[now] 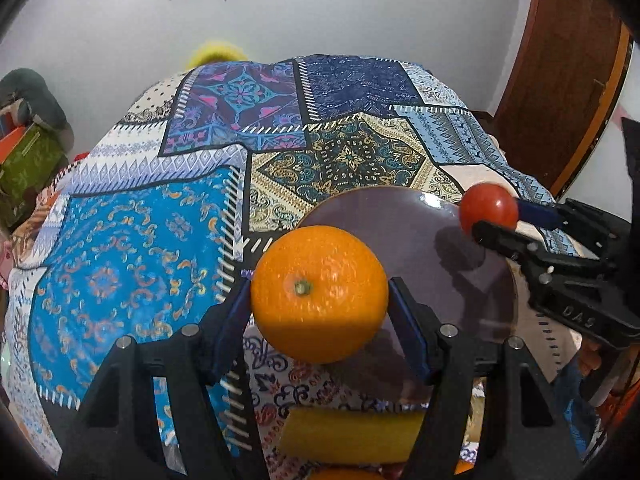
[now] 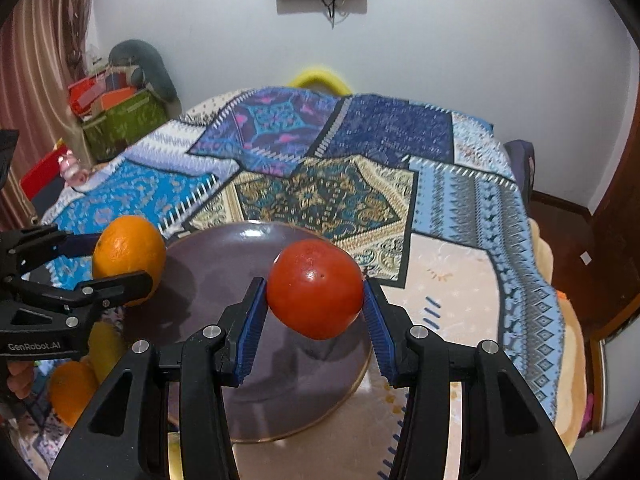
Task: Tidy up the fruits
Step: 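Carry the orange and tomato over the dark plate with both grippers, then open both grippers to release the orange and tomato onto the plate, then grasp the yellow cylinder with the right gripper and lift it upright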
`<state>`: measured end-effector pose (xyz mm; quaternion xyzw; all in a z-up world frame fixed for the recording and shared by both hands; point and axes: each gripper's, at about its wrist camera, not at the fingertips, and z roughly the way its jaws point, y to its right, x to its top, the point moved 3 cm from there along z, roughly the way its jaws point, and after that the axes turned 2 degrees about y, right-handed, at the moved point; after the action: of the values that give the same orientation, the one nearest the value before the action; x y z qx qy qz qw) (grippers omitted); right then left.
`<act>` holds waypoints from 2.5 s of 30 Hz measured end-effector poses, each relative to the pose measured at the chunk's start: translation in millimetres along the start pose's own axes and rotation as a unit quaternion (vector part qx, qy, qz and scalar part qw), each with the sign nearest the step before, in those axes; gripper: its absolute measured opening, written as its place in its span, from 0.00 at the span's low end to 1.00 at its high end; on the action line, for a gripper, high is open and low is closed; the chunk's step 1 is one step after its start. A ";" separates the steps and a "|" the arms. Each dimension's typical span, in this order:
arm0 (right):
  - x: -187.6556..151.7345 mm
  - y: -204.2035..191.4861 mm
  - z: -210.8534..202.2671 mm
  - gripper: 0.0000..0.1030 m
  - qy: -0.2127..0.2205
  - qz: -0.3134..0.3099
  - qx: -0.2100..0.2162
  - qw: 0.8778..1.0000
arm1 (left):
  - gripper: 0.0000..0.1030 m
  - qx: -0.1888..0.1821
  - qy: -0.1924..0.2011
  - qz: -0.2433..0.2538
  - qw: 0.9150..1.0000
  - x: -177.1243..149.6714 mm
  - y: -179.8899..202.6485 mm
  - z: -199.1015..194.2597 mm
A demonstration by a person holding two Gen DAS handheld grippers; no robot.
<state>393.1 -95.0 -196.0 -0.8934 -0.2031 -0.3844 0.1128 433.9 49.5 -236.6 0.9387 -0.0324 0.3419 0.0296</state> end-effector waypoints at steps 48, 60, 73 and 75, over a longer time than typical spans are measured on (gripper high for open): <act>-29.1 -37.8 -110.7 0.64 0.032 -0.024 -0.015 0.999 | 0.71 0.015 0.039 -0.028 0.999 -49.3 -1.9 -126.3; -59.7 -48.7 -120.5 0.64 0.010 -0.021 -0.007 1.000 | 0.75 0.026 0.004 -0.030 0.999 -96.4 -1.1 -130.1; -88.3 -58.2 -80.7 0.64 -0.045 -0.026 0.017 0.999 | 0.75 0.010 -0.054 -0.040 0.998 -118.0 6.0 -78.7; -92.2 -58.7 -71.8 0.64 -0.055 -0.026 0.021 0.998 | 0.75 0.007 -0.059 -0.043 0.997 -118.8 5.7 -73.4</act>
<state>263.3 -93.8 -212.2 -0.9052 -0.2397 -0.3334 0.1099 295.8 54.3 -256.9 0.9579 0.0086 0.2849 0.0353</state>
